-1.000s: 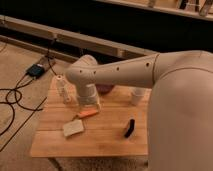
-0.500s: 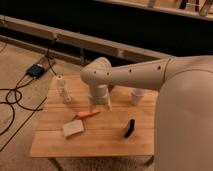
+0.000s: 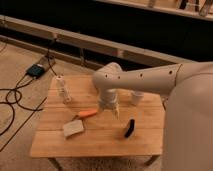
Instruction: Knock the eraser over
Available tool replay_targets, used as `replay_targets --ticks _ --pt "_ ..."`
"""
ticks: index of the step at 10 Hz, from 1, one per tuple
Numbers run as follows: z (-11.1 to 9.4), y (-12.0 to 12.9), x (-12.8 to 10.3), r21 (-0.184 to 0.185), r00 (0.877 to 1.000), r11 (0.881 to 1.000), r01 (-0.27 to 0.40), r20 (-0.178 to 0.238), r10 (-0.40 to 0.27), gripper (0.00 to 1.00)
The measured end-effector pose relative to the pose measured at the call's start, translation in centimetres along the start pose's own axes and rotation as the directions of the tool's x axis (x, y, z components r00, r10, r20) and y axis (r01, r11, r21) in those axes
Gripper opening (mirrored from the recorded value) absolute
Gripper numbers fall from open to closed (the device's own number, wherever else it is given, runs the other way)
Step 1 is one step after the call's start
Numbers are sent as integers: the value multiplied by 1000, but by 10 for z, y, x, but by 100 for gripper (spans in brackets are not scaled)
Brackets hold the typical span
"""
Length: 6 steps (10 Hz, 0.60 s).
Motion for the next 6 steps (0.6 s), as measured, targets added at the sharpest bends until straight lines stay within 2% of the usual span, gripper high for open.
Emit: replay_targets --ticks 3,6 --pt "6 -16 9 -2 999 999 -40 -24 40 65" --pt "11 -31 16 13 996 997 -75 -45 75 65"
